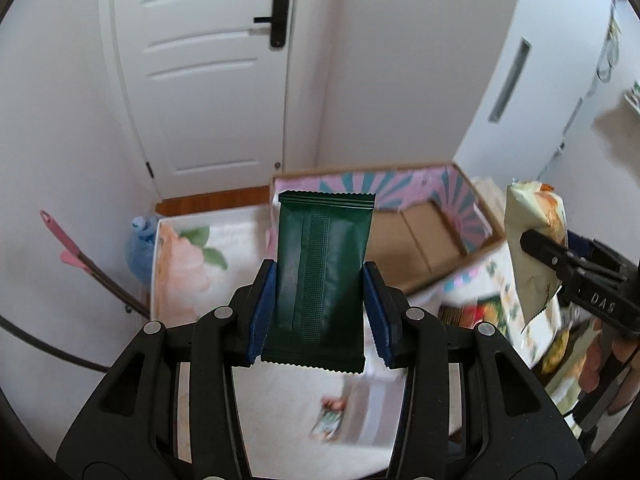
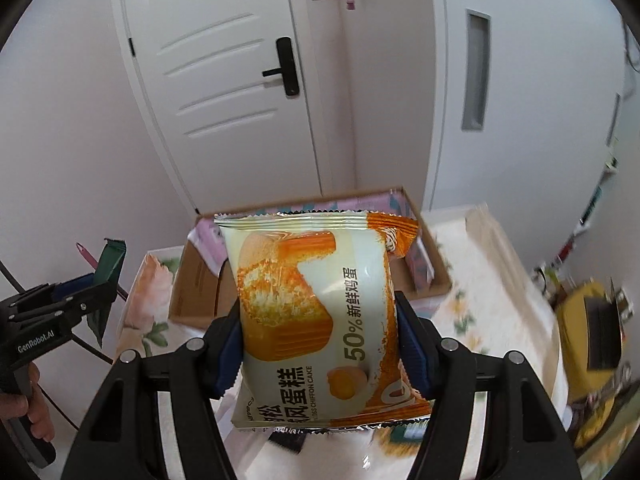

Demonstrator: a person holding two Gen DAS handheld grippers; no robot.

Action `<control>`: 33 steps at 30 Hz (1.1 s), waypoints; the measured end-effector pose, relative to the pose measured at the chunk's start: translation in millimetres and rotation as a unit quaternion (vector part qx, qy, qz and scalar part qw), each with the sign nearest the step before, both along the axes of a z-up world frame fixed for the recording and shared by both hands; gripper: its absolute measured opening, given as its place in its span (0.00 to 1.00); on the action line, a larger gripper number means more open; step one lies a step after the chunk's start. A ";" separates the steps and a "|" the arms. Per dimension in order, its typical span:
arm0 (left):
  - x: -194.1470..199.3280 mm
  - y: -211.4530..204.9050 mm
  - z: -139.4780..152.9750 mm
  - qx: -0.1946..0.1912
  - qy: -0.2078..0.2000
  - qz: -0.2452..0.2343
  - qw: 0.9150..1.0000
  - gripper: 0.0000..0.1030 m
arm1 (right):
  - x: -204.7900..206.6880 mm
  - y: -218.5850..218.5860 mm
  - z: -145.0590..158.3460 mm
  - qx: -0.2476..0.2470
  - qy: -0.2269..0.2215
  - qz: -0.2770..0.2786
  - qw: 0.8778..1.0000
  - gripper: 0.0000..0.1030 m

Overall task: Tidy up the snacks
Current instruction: 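Carry both snacks over the striped box and release them inside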

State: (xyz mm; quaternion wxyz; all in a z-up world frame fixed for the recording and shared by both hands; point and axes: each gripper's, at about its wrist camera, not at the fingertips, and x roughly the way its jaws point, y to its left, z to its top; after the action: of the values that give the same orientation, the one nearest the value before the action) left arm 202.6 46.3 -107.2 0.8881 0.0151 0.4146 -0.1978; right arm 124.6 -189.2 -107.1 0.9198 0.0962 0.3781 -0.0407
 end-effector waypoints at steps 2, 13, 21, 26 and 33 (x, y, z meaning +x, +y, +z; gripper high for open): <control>13.6 -13.3 1.6 -0.014 0.010 0.015 1.000 0.38 | 15.8 -13.2 3.2 0.001 -0.001 0.016 1.000 0.60; 82.3 -82.6 -46.8 -0.020 0.069 0.072 0.995 0.38 | 96.4 -67.5 -14.4 0.010 0.032 0.081 0.996 0.60; 111.8 -116.3 -86.9 0.024 0.104 0.066 0.992 0.38 | 128.9 -73.9 -51.4 0.015 0.075 0.099 0.992 0.60; 125.9 -123.2 -104.8 0.035 0.123 0.058 0.990 0.38 | 135.4 -76.8 -66.4 0.028 0.094 0.087 0.991 0.60; 131.2 -127.6 -109.4 0.069 0.114 0.074 0.988 0.99 | 144.9 -74.4 -76.4 0.035 0.102 0.082 0.991 0.60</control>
State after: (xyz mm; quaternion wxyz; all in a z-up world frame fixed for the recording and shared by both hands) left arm 333.8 -81.3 -216.5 0.8441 0.0229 0.5258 -0.1030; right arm 269.5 -263.6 -183.5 0.8727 0.0922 0.4778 0.0384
